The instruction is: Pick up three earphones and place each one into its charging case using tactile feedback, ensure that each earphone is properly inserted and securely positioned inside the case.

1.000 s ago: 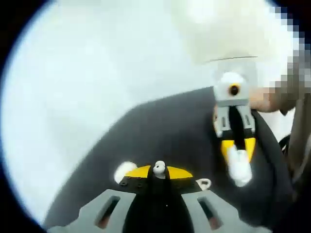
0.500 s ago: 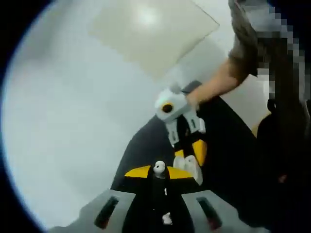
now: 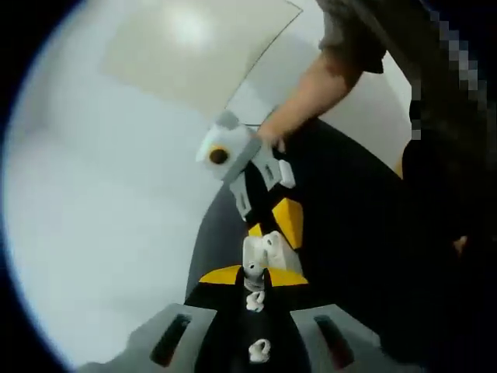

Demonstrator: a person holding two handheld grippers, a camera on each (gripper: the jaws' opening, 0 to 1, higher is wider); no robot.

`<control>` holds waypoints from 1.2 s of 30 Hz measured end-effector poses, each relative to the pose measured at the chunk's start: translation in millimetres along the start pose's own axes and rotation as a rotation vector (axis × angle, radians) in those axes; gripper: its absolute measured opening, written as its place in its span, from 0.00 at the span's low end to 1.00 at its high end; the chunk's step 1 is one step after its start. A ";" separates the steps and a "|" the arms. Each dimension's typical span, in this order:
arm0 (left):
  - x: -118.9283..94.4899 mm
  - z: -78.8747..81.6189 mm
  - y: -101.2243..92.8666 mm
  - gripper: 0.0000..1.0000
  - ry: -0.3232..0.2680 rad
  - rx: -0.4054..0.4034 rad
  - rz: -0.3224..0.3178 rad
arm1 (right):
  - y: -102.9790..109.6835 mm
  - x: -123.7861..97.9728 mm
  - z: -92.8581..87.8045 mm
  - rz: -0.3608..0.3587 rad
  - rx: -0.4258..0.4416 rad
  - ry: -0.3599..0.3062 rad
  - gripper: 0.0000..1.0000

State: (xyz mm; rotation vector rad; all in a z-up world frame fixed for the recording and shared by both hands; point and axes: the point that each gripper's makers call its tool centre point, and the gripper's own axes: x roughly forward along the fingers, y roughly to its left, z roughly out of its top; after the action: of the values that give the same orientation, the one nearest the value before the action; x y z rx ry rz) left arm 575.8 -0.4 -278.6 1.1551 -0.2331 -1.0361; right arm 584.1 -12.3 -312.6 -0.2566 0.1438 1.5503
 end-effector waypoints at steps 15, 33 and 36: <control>-0.7 -2.0 -5.8 0.09 0.000 -0.016 -0.065 | -0.4 -0.1 0.3 0.000 -0.004 0.000 0.17; -12.7 -0.8 -5.5 0.20 -0.073 -0.301 -0.056 | -0.5 0.0 0.5 0.001 -0.004 -0.001 0.17; -10.8 -7.5 -3.4 0.27 -0.087 -0.398 -0.038 | -0.5 0.1 0.6 0.002 -0.003 -0.001 0.17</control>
State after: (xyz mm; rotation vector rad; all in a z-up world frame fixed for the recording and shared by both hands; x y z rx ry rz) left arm 572.9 12.6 -281.1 0.7585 -0.0671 -1.1084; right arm 584.5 -12.1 -311.9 -0.2579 0.1406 1.5523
